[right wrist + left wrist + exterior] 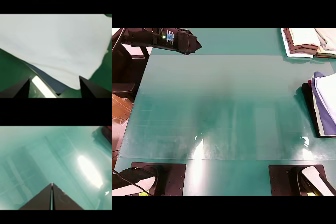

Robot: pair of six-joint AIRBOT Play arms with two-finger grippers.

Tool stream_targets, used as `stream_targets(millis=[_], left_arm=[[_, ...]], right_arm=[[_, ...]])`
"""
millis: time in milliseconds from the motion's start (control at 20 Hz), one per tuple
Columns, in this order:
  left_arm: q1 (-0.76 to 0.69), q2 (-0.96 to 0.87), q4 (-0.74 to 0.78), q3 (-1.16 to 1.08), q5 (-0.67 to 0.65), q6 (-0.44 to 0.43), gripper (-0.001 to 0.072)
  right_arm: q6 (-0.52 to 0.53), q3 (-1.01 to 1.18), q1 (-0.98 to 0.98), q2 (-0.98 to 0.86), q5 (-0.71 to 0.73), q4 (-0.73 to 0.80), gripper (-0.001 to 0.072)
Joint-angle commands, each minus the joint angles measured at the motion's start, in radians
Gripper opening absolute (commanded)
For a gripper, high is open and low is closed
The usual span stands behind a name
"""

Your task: Fold the shirts.

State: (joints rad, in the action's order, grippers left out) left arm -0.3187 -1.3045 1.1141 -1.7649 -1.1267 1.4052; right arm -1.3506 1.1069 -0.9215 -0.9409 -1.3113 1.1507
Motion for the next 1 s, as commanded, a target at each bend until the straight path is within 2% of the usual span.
stream_targets(millis=[0, 100, 250, 300, 400, 500, 550, 600, 950], left_arm=[[-0.001, 0.000, 0.000, 0.000, 0.006, 0.001, 0.0021], [0.000, 0.000, 0.001, 0.000, 0.027, 0.000, 0.0021], [0.000, 0.000, 0.015, 0.000, 0.032, 0.000, 0.0022], [-0.001, 0.000, 0.012, 0.000, 0.034, 0.001, 0.0021], [-0.001, 0.000, 0.003, 0.000, 0.037, 0.001, 0.0021], [-0.001, 0.000, 0.003, 0.000, 0.037, 0.001, 0.0021], [-0.001, 0.000, 0.003, 0.000, 0.037, 0.001, 0.0021], [-0.001, 0.000, 0.003, 0.000, 0.037, 0.001, 0.0021], [-0.001, 0.000, 0.003, 0.000, 0.037, 0.001, 0.0021]], right_arm=[[-0.009, 0.040, 0.097, 0.027, 0.010, -0.236, 0.0677], [-0.009, 0.067, 0.262, 0.026, 0.019, -0.318, 0.0676], [-0.009, 0.061, 0.565, 0.026, 0.096, -0.314, 0.0674], [-0.008, 0.054, 0.653, 0.025, 0.127, -0.309, 0.0634], [-0.008, 0.045, 0.811, 0.025, 0.196, -0.309, 0.0361], [-0.008, 0.045, 0.927, 0.026, 0.252, -0.309, 0.0216], [-0.005, 0.045, 0.972, 0.026, 0.272, -0.309, 0.0081], [0.006, 0.045, 1.003, 0.026, 0.285, -0.309, 0.0016], [0.010, 0.045, 1.045, 0.026, 0.291, -0.309, 0.0015]])
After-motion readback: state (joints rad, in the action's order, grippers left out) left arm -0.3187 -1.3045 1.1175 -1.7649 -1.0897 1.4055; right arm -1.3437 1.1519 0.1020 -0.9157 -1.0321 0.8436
